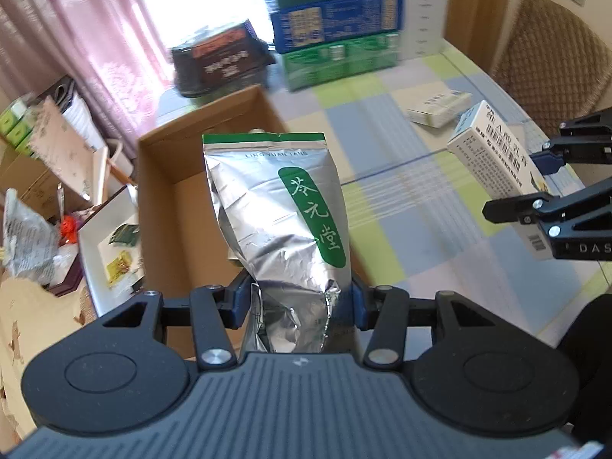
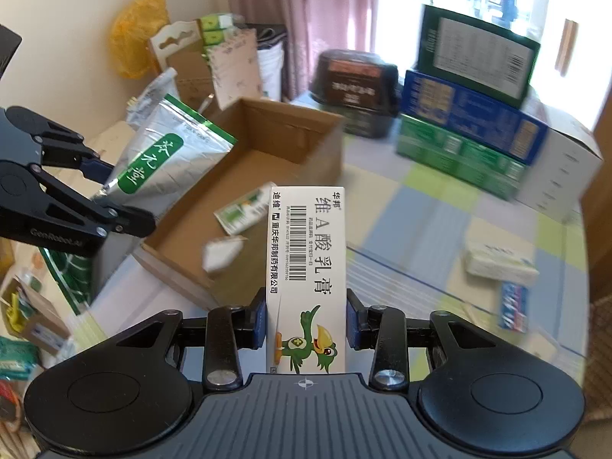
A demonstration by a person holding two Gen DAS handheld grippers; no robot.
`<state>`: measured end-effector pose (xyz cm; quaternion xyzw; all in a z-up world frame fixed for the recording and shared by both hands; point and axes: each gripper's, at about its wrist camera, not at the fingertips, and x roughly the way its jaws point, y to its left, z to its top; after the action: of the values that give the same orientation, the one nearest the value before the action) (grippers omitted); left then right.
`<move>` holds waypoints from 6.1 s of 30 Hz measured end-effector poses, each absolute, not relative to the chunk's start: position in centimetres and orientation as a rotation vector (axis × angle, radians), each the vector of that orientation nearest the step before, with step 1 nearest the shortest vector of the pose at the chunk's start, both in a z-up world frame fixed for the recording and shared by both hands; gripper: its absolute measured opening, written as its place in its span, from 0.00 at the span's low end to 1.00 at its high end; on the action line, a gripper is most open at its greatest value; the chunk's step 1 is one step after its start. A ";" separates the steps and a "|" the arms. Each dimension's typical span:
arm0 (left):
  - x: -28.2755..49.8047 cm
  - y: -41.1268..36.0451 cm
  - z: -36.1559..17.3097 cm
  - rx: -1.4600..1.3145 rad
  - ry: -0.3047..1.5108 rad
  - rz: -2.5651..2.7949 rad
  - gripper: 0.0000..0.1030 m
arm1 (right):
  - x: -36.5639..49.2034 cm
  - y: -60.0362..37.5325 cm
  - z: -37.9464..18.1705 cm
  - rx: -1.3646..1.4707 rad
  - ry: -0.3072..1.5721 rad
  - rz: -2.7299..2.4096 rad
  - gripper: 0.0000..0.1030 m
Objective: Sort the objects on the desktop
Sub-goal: 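Carry the foil bag and ointment box with both tools to the cardboard box, then release the foil bag with the left tool while the right tool drops the ointment box, then move both tools back toward the red packet and black cable, then grasp the black cable with the left tool while the right tool grasps the red packet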
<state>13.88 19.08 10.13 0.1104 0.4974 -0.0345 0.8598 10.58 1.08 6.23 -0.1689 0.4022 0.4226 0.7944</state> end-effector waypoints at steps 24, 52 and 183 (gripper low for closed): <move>20.7 29.2 6.1 0.126 1.072 0.015 0.44 | 15.8 13.7 2.8 -0.228 0.915 0.950 0.35; 18.8 31.5 4.5 0.113 1.082 0.080 0.51 | 17.3 14.3 1.0 -0.065 0.981 0.945 0.54; 24.3 -11.2 -9.8 0.750 1.000 -0.928 0.82 | 22.2 -21.6 -11.9 -0.557 1.053 0.935 0.45</move>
<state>24.28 -11.17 -9.81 0.3384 0.4510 -0.4185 0.7120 22.18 -21.60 -11.91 -0.2525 0.4777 0.4239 0.7269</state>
